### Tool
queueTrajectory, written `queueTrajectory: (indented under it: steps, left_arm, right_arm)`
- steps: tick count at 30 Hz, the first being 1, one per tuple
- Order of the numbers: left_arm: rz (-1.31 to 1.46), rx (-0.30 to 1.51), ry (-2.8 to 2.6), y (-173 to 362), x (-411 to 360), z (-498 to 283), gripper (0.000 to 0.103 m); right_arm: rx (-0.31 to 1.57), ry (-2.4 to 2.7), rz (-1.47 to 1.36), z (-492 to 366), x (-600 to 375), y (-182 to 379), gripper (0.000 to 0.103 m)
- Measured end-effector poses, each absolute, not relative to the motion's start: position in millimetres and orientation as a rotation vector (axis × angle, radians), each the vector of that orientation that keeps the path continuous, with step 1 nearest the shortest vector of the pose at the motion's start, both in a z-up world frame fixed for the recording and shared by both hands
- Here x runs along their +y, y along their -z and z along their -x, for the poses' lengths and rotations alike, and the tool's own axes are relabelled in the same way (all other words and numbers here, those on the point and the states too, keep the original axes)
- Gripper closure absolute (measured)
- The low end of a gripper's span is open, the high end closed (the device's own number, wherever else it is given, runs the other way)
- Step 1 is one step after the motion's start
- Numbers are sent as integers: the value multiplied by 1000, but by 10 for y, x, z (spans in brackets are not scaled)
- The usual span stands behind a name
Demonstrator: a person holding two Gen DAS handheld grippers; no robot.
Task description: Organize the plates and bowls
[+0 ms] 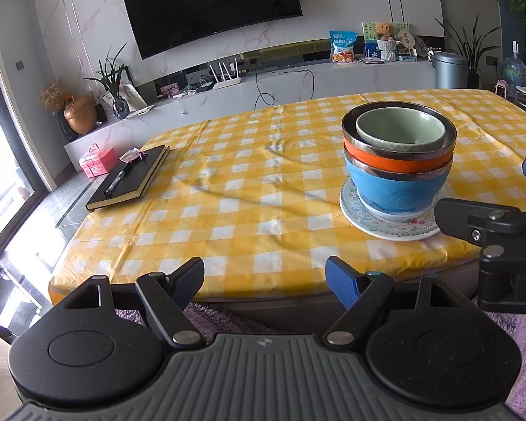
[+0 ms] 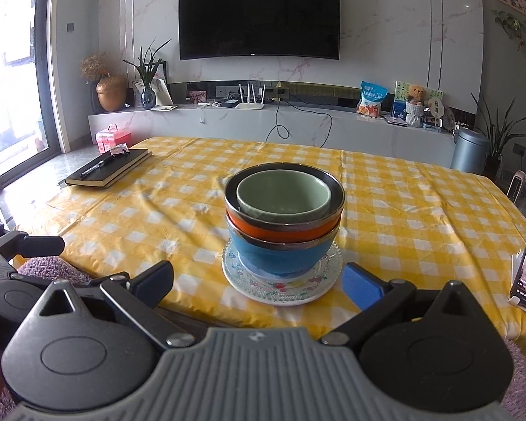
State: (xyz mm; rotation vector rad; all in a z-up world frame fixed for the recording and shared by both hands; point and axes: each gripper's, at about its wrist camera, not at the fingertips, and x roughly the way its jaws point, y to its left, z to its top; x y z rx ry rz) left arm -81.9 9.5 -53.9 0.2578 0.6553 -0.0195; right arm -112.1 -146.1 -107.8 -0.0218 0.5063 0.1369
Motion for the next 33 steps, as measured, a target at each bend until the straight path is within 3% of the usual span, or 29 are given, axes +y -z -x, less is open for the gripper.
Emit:
queueTrajectory:
  steps: [33]
  left_arm:
    - [-252,656,1,534,117,820,10]
  right_arm:
    - [504,-134,22,1130,-1457,1080,3]
